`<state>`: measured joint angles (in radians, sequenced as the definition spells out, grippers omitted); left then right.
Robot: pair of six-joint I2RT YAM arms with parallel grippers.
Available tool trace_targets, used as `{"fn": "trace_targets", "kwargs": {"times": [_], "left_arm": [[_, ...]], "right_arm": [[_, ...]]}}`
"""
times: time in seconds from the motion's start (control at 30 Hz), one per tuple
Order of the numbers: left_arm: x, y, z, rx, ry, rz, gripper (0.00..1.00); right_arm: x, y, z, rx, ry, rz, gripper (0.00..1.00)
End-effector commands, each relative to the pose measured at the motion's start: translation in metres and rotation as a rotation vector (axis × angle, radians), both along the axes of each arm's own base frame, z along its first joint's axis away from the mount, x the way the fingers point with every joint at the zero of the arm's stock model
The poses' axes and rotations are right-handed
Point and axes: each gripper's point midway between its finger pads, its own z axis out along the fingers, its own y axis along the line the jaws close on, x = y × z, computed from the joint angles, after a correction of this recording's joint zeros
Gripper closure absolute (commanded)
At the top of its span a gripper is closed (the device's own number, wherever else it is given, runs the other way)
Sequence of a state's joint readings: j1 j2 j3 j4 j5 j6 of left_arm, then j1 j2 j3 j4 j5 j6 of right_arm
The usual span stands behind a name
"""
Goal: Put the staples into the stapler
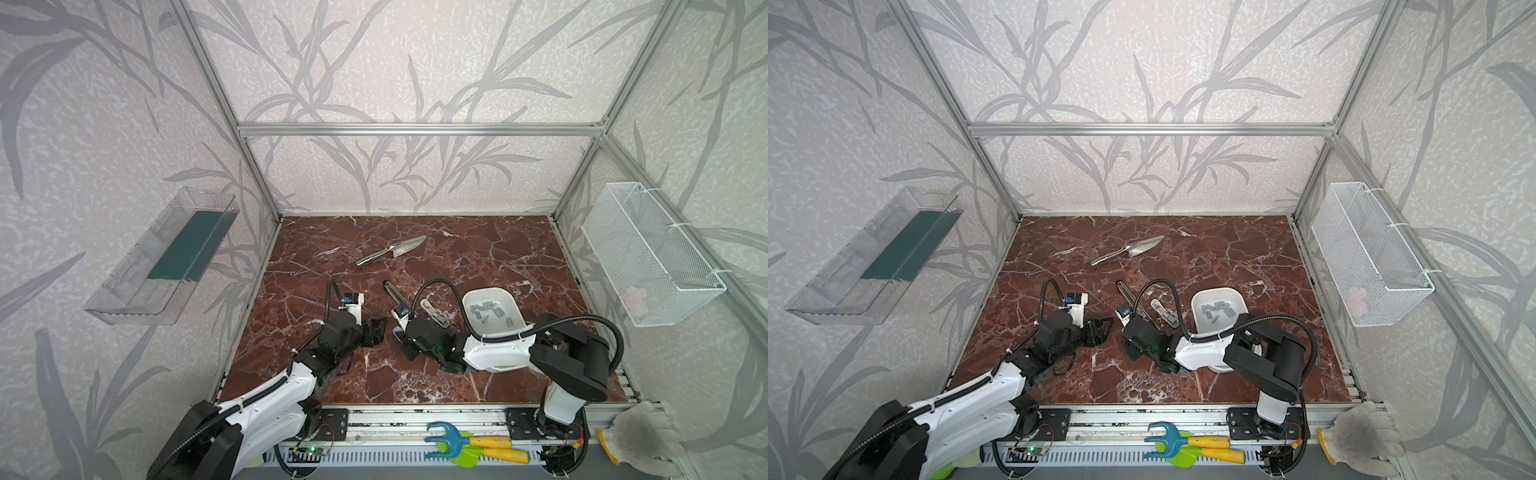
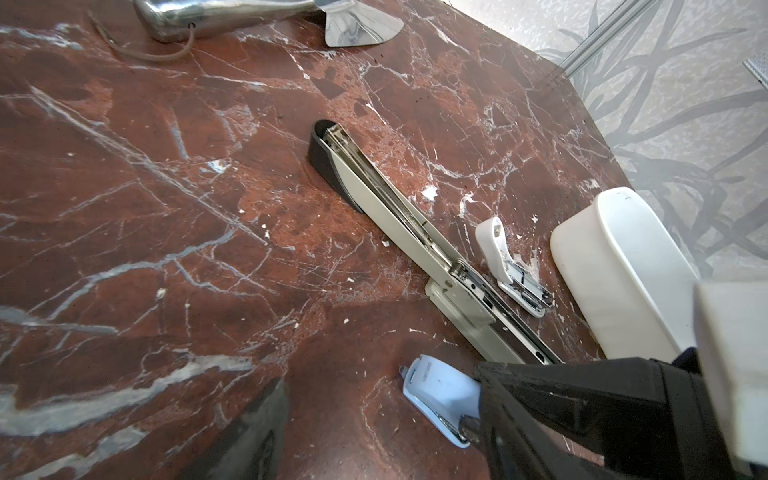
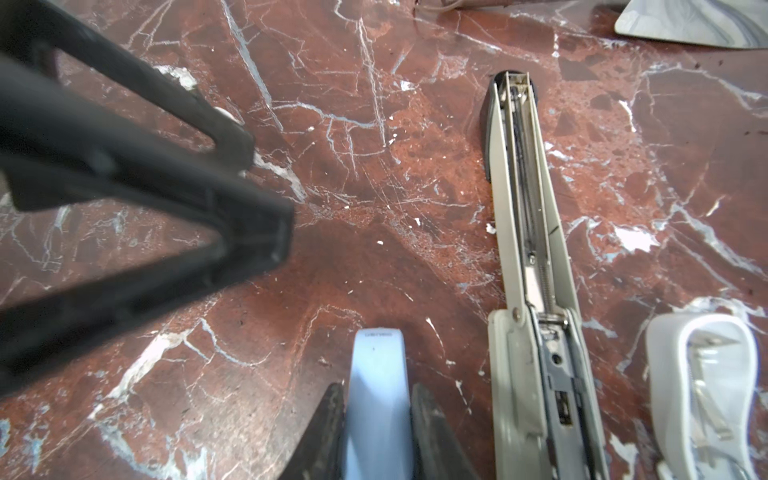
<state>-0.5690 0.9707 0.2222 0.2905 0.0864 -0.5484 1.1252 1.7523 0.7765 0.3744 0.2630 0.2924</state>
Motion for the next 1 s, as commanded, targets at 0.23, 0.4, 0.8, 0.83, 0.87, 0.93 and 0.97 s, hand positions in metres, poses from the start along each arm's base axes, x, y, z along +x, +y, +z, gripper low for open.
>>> {"fn": "trace_targets", "kwargs": {"times": [0.23,0.4,0.8,0.83,0.87,0.93,0.97], "left_arm": [[0.006,-0.028,0.008,0.018,-0.036,-0.070,0.27],[0.006,-0.027,-0.004,0.047,-0.025,-0.061,0.27],[0.009,-0.032,-0.030,0.059,0.000,-0.069,0.28],[0.009,-0.032,-0.030,0.059,-0.001,-0.069,0.28],[0.009,-0.032,-0.032,0.061,-0.001,-0.069,0.28],[0.009,-0.032,-0.032,0.059,-0.004,-0.068,0.28],[0.009,-0.032,-0.033,0.062,-0.004,-0.071,0.28]], "right_arm": [[-0.015,-0.001,-0.036,-0.042,0.023,0.001,0.73],[-0.018,-0.003,-0.040,-0.029,0.021,0.001,0.74],[-0.022,-0.003,-0.043,0.003,0.019,0.015,0.75],[-0.023,-0.002,-0.043,0.003,0.019,0.017,0.75],[-0.024,-0.002,-0.044,0.004,0.018,0.020,0.75],[-0.025,-0.002,-0.046,0.004,0.019,0.021,0.75],[-0.025,-0.001,-0.047,0.003,0.020,0.022,0.75]]}}
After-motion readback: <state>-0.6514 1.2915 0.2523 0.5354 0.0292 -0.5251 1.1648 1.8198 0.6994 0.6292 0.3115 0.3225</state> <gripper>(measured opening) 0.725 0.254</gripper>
